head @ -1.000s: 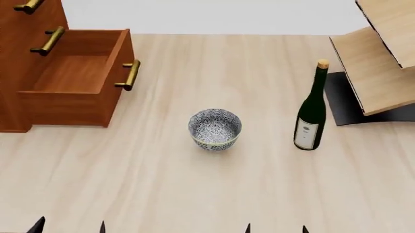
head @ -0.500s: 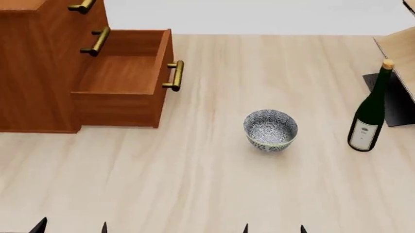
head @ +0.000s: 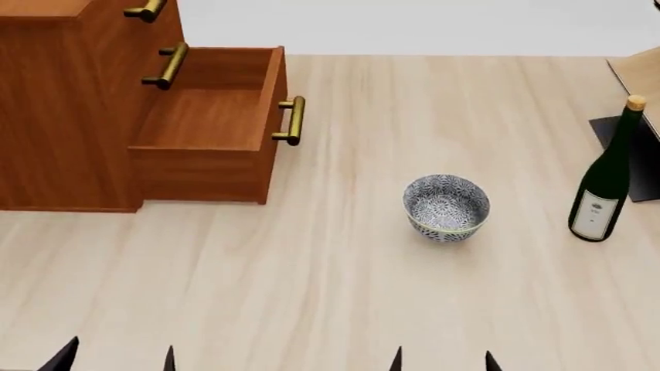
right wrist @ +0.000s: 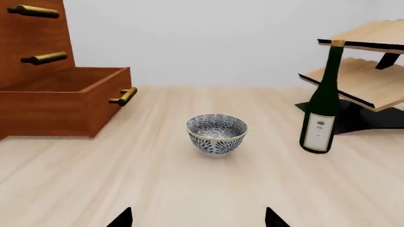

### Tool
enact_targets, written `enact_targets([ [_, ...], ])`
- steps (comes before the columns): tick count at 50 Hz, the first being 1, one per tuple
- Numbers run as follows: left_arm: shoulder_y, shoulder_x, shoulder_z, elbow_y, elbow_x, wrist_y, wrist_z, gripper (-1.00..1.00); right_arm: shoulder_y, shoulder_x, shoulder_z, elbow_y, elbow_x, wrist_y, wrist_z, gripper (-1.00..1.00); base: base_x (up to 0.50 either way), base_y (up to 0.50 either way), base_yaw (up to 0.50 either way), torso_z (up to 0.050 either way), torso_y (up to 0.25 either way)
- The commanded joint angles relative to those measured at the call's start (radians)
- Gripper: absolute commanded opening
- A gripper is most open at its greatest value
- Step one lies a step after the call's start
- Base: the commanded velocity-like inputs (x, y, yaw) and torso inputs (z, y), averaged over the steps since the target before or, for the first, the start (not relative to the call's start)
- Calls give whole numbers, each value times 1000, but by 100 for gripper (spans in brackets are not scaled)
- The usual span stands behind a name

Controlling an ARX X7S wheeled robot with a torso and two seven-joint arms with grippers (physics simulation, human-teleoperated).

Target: Put the wine bottle in the bottom drawer of the cabinet.

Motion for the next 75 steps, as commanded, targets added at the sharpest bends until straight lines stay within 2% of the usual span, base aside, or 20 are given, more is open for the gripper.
enact_targets([
  [1, -34, -17, -1, 213, -46, -255, -1, 100, 28, 50, 4, -201, 45, 217, 12, 100, 0, 0, 0, 0, 0],
  [9, -65, -45, -6, 446, -74, -460, -9, 100, 59, 68, 24, -311, 79, 299, 23, 100, 0, 0, 0, 0, 0],
  [18, -94, -58, -8, 617, -100, -609, -23, 100, 71, 99, 10, -447, 73, 382, 45, 100, 0, 0, 0, 0, 0],
  [23, -118, -25, -91, 741, -213, -759, -22, 100, 74, 110, 33, -531, 104, 437, 55, 100, 0, 0, 0, 0, 0],
  [35, -206, -44, -95, 926, -226, -980, -98, 100, 126, 134, 56, -748, 159, 641, 97, 100, 0, 0, 0, 0, 0],
  [39, -251, -41, -146, 974, -299, -1062, -126, 100, 146, 145, 73, -793, 181, 695, 103, 100, 0, 0, 0, 0, 0],
  [40, -259, -65, -152, 975, -354, -1061, -168, 100, 147, 147, 73, -799, 181, 699, 105, 100, 0, 0, 0, 0, 0],
  [42, -300, -184, -153, 975, -618, -1034, -387, 100, 142, 146, 74, -798, 182, 697, 107, 100, 0, 0, 0, 0, 0],
  [44, -334, -296, -117, 975, -811, -968, -566, 100, 150, 139, 82, -825, 201, 728, 115, 100, 0, 0, 0, 0, 0],
  [45, -357, -347, -89, 975, -882, -932, -644, 100, 160, 139, 80, -844, 200, 750, 127, 100, 0, 0, 0, 0, 0],
  [47, -378, -402, -53, 974, -938, -877, -707, 100, 176, 137, 84, -879, 216, 787, 135, 100, 0, 0, 0, 0, 0],
  [51, -374, -449, -29, 974, -949, -762, -724, 100, 198, 139, 90, -918, 231, 830, 150, 100, 0, 0, 0, 0, 0],
  [53, -408, -494, 33, 974, -944, -751, -794, 100, 215, 137, 93, -942, 244, 863, 160, 100, 0, 0, 0, 0, 0],
  [56, -408, -516, 46, 971, -961, -713, -810, 100, 213, 138, 88, -942, 248, 852, 162, 100, 0, 0, 0, 0, 0],
  [75, -381, -534, 98, 938, -903, -632, -777, 100, 217, 189, 39, -961, 254, 824, 221, 100, 20, 0, 0, 0, 0],
])
